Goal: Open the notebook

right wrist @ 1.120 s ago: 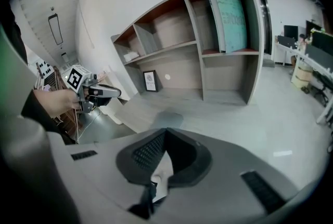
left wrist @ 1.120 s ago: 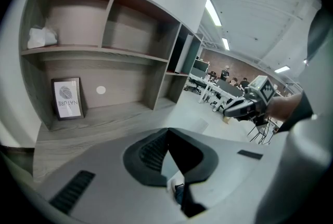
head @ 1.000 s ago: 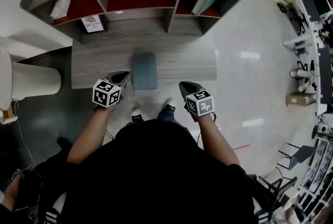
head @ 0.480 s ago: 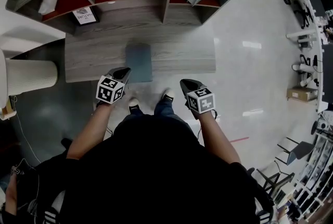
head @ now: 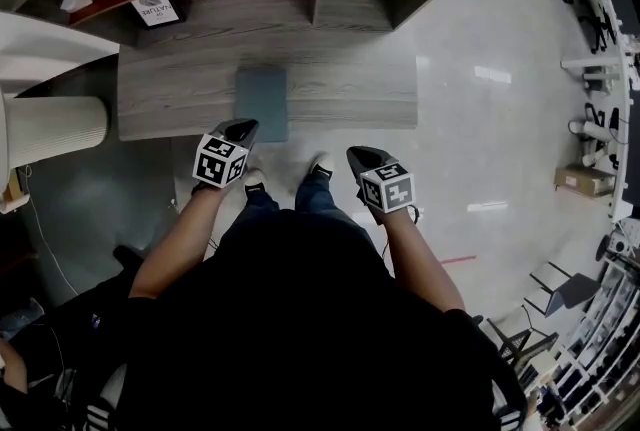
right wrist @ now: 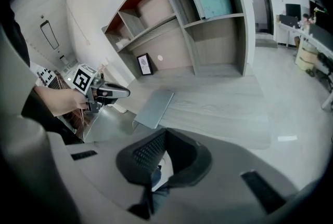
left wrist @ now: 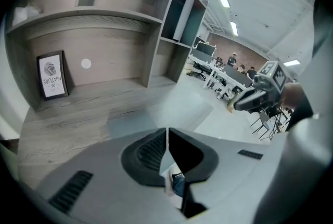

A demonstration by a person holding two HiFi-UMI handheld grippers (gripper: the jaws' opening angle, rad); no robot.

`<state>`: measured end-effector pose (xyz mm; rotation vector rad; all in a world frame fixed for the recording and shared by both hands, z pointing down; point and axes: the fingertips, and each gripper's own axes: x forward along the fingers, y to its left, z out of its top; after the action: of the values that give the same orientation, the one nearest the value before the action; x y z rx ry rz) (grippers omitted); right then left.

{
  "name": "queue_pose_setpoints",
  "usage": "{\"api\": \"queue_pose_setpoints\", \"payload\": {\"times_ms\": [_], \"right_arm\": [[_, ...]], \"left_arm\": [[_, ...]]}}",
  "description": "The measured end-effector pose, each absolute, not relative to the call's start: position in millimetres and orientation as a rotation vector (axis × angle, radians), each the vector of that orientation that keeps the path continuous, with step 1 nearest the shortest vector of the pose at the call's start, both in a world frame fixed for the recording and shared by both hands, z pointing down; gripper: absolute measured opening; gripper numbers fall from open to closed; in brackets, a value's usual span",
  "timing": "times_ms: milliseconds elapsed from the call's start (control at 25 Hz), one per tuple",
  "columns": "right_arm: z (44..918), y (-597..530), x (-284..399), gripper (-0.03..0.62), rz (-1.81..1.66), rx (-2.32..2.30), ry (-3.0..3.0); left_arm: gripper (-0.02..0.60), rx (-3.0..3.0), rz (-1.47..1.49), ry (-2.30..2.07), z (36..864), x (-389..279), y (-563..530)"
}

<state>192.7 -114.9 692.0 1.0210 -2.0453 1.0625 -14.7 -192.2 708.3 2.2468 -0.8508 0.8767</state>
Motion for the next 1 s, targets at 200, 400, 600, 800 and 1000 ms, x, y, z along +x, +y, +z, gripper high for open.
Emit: {"api": "queue_pose_setpoints", "payload": {"times_ms": [200,400,600,800,1000], "right_arm": [[700.0,-113.8,195.3,0.002,1.090,0.982,-2.054],[710.0,-112.7,196.9,0.002,1.097,0.947,-2.060],[718.1,-112.7,198.2,0.002,1.105,0.921,-2.059],[725.8,-111.6,198.2,0.002,1.119,0.896,-2.056],[736.0,-112.0,199.7,0.002,1.128,0.882,-2.048]], "left_arm": [[0.012,2.220,0.902,-0.842,724.8,-2.2,-183.8],[0.080,2.189,0.933,-0.833,741.7,9.1,-174.1],[0.095,2.188,0.976,-0.824,755.3,16.9,-169.4],[0.117,2.228,1.064,-0.794,771.4,25.7,-162.0],[0.133,2.252,1.170,-0.766,785.5,34.1,-152.2]]}}
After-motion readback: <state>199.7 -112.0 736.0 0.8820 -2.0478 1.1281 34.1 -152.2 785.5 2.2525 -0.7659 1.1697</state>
